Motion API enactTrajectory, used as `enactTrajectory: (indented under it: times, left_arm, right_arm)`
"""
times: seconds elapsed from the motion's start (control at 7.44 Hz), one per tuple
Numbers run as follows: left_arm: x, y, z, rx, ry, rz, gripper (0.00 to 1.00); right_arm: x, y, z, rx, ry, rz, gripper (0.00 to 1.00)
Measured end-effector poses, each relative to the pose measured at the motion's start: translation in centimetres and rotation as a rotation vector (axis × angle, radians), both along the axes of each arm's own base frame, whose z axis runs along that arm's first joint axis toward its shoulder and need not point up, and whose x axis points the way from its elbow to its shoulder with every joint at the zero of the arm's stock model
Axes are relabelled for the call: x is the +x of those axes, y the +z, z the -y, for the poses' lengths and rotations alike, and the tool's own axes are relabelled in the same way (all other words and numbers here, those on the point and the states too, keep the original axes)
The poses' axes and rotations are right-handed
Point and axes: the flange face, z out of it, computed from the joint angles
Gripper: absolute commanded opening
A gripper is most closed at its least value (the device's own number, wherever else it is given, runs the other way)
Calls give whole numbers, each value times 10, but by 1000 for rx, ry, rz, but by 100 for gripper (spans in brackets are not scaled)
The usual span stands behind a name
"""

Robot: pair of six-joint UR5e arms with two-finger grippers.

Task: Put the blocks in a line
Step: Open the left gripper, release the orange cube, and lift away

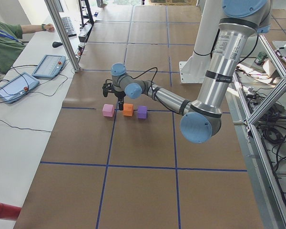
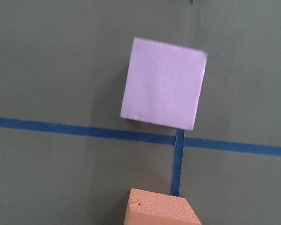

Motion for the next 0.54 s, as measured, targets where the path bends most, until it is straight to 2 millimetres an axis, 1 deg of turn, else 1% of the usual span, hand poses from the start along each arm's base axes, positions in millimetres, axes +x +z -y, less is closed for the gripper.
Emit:
enactTrajectory:
  times: [0.13, 0.27, 0.4, 0.54]
  left_arm:
    - [-38, 3, 8, 55, 13, 8, 100]
    - [-86, 27, 12, 123, 54, 42, 100]
    - [-141, 64, 9, 198, 113, 92, 100]
    - [-198, 106, 1, 265, 184, 150, 100]
  right_arm:
    - [0, 0, 0, 0, 0, 0, 100]
    - [0, 0, 0, -1, 0, 0, 100]
    - [0, 0, 0, 0, 0, 0, 100]
    - [0, 0, 0, -1, 0, 0, 100]
